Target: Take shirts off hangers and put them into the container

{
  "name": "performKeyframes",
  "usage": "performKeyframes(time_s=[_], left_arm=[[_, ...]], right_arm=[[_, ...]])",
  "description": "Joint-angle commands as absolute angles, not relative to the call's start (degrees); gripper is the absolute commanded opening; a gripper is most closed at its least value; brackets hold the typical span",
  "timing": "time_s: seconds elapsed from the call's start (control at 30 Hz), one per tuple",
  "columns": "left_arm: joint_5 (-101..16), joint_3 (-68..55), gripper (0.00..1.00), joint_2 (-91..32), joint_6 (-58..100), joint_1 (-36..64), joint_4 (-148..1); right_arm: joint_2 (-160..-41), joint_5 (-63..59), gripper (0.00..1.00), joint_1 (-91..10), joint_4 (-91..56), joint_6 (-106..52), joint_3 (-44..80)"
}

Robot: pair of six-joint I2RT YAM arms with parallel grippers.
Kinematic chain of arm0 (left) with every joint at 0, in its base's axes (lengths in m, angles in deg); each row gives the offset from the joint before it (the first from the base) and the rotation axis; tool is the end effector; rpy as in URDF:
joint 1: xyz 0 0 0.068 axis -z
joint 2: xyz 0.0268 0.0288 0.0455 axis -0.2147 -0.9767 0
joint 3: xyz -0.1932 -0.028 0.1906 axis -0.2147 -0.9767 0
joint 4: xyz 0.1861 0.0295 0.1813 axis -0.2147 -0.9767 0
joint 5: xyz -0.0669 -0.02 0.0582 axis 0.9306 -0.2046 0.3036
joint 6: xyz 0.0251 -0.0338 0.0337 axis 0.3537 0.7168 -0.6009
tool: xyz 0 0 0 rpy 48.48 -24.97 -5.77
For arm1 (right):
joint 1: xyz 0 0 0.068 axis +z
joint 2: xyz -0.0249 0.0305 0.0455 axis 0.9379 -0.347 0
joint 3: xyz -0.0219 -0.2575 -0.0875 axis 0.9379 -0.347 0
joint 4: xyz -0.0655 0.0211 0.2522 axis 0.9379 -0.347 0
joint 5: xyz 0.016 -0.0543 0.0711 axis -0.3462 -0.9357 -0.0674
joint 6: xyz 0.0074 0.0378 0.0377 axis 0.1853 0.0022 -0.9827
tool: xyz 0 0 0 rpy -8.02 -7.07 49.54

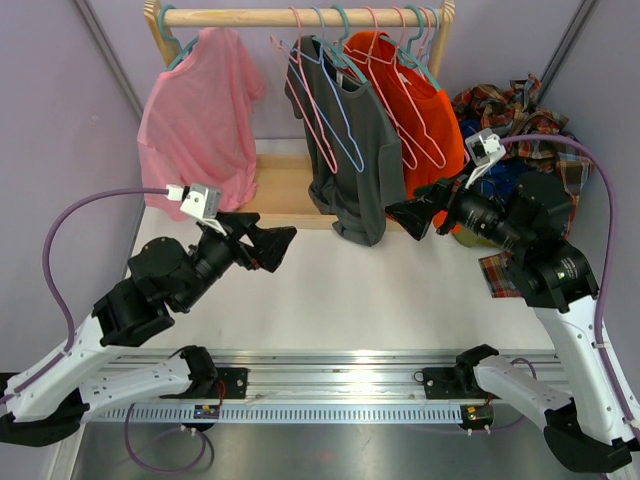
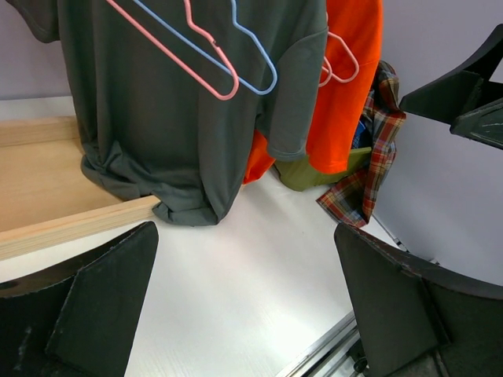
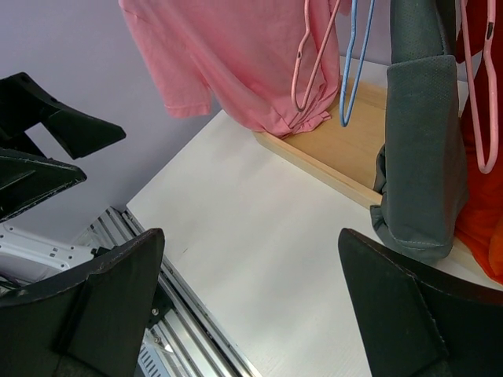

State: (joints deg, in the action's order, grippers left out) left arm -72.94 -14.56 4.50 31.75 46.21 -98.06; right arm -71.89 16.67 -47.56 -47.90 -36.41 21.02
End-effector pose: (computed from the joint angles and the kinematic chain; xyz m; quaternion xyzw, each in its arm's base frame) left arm 0.0813 -0.1077 0.4362 0.0898 0.7039 -0.3448 0.6144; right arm 0.1408 0.0746 0.4755 -0.1933 0.7077 0.3758 0.5661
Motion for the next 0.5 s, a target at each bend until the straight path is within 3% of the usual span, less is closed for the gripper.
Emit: performKeyframes(time_s=[0.0,0.47], left_arm=[[-69.8,-11.8,0.99,4.1,30.3,46.4,-94.8],[-70.5,-12.7,0.99,6.3,30.3,46.4,-94.2]], right_arm=[[-71.4,17.1,1.0,-46.9,-44.9,-36.9,20.9],[-71.1,17.8,1.0,-46.9,-44.0,-37.1,20.7]])
